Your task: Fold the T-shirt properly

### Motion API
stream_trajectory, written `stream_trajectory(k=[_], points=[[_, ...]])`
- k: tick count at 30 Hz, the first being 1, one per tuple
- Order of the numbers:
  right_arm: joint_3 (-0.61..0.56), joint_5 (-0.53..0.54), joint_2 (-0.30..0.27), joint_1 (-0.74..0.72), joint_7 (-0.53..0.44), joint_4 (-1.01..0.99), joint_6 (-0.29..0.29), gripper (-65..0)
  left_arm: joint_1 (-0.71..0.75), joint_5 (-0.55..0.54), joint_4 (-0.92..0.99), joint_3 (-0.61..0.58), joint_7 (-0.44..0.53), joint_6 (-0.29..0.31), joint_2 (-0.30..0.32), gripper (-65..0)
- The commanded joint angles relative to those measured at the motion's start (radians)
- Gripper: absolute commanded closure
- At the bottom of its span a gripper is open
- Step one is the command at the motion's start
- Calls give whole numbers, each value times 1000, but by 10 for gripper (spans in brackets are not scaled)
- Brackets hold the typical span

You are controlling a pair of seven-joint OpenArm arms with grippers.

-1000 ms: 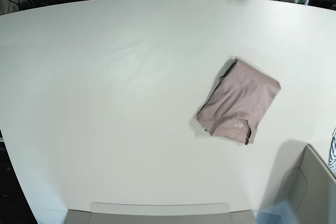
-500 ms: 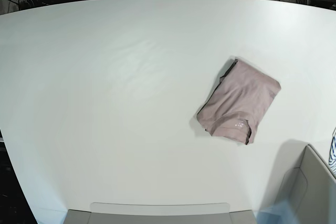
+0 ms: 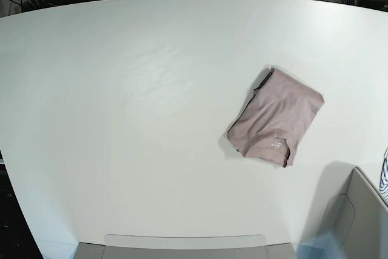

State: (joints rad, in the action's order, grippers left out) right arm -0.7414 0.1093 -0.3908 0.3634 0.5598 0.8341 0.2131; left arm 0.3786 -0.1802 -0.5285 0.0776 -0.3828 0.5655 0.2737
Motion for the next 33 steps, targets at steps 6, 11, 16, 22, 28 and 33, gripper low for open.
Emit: stream_trajectory(k=[6, 11, 16, 22, 28, 33], points=[[-13, 3, 39, -73, -120, -158, 7, -10, -53, 6, 129, 1, 193, 3, -18, 0], [-19, 3, 59, -79, -292, -282, 7, -10, -69, 6, 198, 3, 269, 3, -44, 0], [-19, 3, 82, -105, -422, -439, 9, -10, -88, 6, 206, 3, 269, 3, -84, 0], [-17, 3, 166, -188, -444, -681, 9, -10, -120, 6, 206, 3, 269, 3, -126, 0], [-17, 3, 197, -206, -446, -737, 9, -10, -122, 6, 206, 3, 269, 3, -150, 0], [-16, 3, 215, -198, -446, -741, 9, -10, -140, 6, 206, 4, 269, 3, -176, 0]])
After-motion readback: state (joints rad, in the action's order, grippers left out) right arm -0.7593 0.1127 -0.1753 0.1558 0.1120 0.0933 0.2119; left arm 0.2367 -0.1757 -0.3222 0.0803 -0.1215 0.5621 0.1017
